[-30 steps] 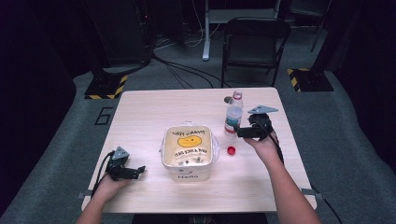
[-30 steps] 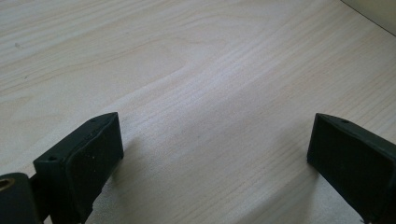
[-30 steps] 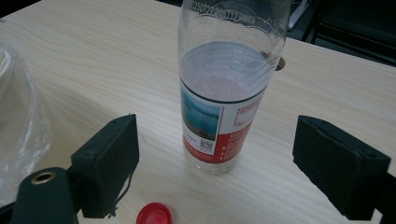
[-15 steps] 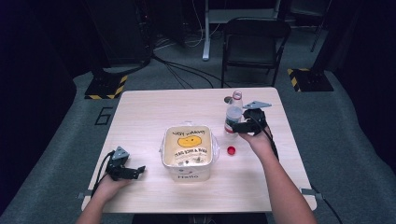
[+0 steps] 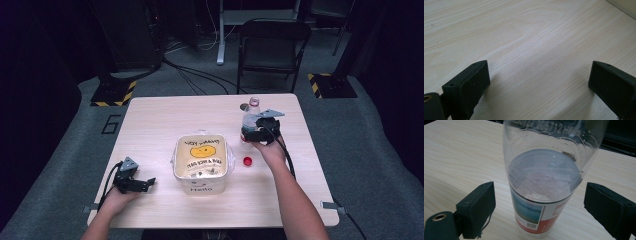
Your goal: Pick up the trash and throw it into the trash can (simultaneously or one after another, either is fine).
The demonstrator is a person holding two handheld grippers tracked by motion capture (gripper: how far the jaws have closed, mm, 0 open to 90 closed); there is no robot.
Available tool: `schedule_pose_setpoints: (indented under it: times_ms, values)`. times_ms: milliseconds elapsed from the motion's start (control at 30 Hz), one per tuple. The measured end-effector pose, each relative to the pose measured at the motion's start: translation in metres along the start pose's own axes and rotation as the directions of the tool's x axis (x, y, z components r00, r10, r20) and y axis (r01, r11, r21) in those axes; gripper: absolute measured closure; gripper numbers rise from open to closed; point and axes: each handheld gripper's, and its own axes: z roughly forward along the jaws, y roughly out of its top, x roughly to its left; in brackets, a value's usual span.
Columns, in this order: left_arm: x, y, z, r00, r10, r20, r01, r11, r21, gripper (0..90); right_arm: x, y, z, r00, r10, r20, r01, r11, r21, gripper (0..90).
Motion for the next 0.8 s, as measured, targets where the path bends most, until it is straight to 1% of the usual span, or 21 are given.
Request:
schedule_pose_setpoints:
  times_ms: [67,133,167,233,333,400,533,600,633,700,733,767,800]
  values:
    - [0.000,0.000,0.000,1.0000,0.000,0.000,0.000,1.0000,0.000,3.5,-0.001,-0.001,0.003,0.9998,0.022,0.003,-0.022,1.000,-0.003,9.8]
    - [0.000,0.000,0.000,1.0000,0.000,0.000,0.000,1.0000,0.000,3.5,-0.002,-0.002,0.004,0.9997,0.023,0.003,-0.023,1.000,-0.008,9.8]
    - [0.000,0.000,0.000,1.0000,0.001,0.001,-0.001,1.0000,0.000,3.5,-0.003,-0.003,0.006,0.9990,0.045,-0.003,-0.045,0.999,-0.021,10.8]
    - [0.000,0.000,0.000,1.0000,0.001,0.001,-0.001,1.0000,0.000,3.5,-0.004,-0.003,0.007,0.9984,0.056,-0.007,-0.056,0.998,-0.034,11.4]
    - [0.000,0.000,0.000,1.0000,0.002,0.000,-0.002,1.0000,-0.002,3.5,-0.002,-0.004,0.008,0.9987,0.051,-0.007,-0.051,0.998,-0.037,11.6]
    - [0.000,0.000,0.000,1.0000,0.003,0.000,-0.003,1.0000,-0.001,3.5,0.000,-0.004,0.010,0.9995,0.030,0.006,-0.030,0.999,-0.042,11.7]
    - [0.000,0.000,0.000,1.0000,0.002,0.000,-0.002,1.0000,-0.001,3.5,0.001,-0.004,0.011,0.9992,0.037,0.014,-0.036,0.998,-0.056,13.0]
    - [0.000,0.000,0.000,1.0000,0.002,0.000,-0.002,1.0000,-0.001,3.5,0.001,-0.004,0.013,0.9992,0.034,0.020,-0.033,0.997,-0.066,13.5]
    - [0.000,0.000,0.000,1.0000,0.003,0.000,-0.003,1.0000,-0.001,3.5,0.002,-0.004,0.013,0.9991,0.029,0.030,-0.027,0.996,-0.080,13.8]
    - [0.000,0.000,0.000,1.0000,0.002,0.001,-0.002,1.0000,0.000,3.5,0.002,-0.004,0.014,0.9991,0.030,0.029,-0.027,0.996,-0.085,14.3]
    - [0.000,0.000,0.000,1.0000,0.003,0.000,-0.003,1.0000,-0.001,3.5,0.003,-0.004,0.014,0.9990,0.030,0.034,-0.027,0.996,-0.087,15.3]
    - [0.000,0.000,0.000,1.0000,0.003,0.000,-0.003,1.0000,-0.001,3.5,0.003,-0.004,0.015,0.9992,0.033,0.022,-0.031,0.996,-0.089,19.5]
    - [0.000,0.000,0.000,1.0000,0.003,0.000,-0.003,1.0000,-0.001,3.5,0.003,-0.004,0.015,0.9992,0.033,0.022,-0.031,0.996,-0.089,19.5]
